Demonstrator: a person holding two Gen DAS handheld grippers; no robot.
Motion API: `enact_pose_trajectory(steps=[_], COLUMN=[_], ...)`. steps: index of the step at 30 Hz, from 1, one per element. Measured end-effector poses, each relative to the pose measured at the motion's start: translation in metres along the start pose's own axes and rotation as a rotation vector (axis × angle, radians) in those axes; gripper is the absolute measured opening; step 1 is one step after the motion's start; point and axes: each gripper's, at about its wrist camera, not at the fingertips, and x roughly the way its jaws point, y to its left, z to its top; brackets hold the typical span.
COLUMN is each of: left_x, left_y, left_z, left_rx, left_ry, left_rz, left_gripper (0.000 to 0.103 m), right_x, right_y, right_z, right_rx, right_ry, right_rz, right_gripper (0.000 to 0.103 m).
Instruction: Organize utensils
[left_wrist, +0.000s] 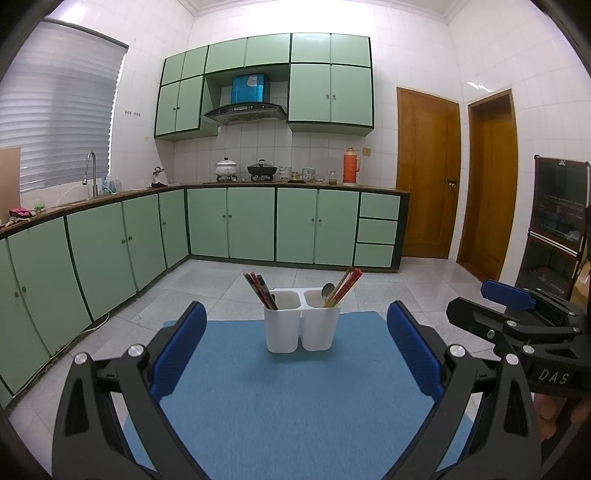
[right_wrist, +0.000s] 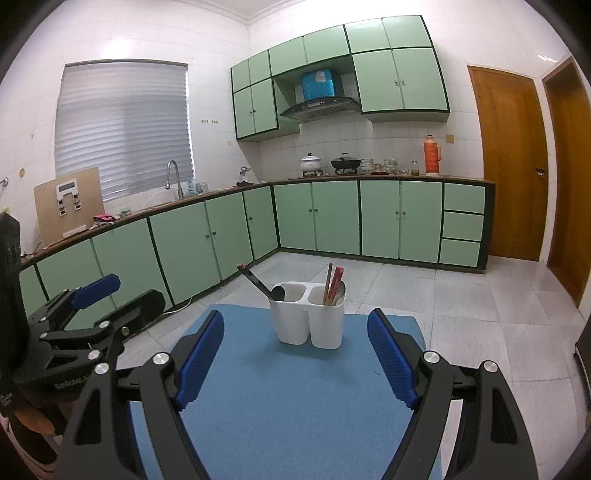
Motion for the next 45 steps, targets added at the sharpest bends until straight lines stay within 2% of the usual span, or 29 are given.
enact_pose_trajectory(steps=[45], left_x=[-0.0057], left_y=[0.0052], left_z=[-0.0018], left_rx=[-0.011], left_ry=[0.002], left_rz=[0.013], left_gripper=[0.095], right_x=[0.0016], right_y=[0.0053], right_z=[-0.0044], right_rx=[-0.007], right_ry=[0.009], right_rz=[0.004], right_gripper=[0.078])
